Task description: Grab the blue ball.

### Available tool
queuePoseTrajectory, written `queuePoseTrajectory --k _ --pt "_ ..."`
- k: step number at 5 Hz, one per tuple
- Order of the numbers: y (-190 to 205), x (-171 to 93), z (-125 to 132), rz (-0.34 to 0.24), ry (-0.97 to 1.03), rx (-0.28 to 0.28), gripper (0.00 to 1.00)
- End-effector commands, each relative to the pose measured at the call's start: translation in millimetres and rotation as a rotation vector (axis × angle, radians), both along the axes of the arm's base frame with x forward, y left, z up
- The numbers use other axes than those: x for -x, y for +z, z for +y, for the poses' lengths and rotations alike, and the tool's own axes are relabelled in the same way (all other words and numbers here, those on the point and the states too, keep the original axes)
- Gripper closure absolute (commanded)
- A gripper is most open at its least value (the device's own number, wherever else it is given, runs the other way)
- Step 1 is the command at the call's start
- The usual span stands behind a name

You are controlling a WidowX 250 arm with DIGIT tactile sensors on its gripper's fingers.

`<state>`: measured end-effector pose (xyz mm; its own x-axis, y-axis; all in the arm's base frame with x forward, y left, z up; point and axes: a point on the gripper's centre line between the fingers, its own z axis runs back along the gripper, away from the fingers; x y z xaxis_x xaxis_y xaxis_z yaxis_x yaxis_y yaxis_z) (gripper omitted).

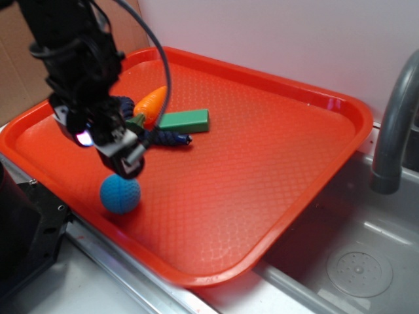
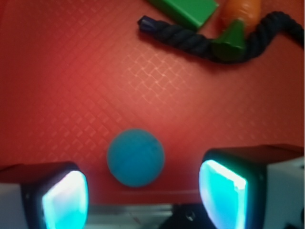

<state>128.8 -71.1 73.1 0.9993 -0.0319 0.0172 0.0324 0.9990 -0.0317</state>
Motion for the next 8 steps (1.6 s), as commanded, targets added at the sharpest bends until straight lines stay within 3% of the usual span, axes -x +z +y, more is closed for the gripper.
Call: queuePoseTrajectory --k 1,2,5,6,8 --pt "-25 -5 -18 0.005 -0.019 0.051 0.0" --pt "-27 4 -24 0.011 -0.005 0.043 1.0" --pt "-23 8 -17 0.004 -0.01 0.008 1.0" --pt "-24 7 -14 0.018 -0.001 0.019 0.0" --pt "-26 8 -12 0.021 0.02 0.045 0.0"
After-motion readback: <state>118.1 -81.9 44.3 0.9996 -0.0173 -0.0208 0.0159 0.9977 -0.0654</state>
